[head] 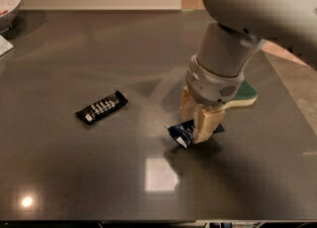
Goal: Move rxbar blueberry near rxbar chocolate
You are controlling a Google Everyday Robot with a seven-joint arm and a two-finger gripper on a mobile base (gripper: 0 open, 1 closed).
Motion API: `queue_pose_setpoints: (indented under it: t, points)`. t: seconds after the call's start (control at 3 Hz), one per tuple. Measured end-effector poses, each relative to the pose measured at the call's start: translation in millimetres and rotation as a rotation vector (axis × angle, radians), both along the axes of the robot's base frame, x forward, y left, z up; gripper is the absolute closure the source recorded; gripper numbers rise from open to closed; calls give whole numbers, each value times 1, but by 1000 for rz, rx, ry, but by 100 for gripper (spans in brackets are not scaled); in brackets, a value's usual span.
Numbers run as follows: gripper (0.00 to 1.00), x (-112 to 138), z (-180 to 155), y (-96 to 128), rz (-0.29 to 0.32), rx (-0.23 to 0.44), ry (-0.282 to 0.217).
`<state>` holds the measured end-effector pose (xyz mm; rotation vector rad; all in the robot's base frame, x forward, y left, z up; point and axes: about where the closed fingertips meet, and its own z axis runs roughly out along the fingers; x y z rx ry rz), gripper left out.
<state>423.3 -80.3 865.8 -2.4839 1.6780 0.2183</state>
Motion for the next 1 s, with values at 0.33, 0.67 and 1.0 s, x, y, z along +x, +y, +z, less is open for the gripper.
queue_pose_setpoints:
  t: [0.33, 0.67, 1.0]
  points:
    - [100, 29, 13, 45, -17, 33, -16]
    - [100, 45, 12, 83, -39, 83, -9]
    - [100, 57, 6, 112, -60, 123, -4]
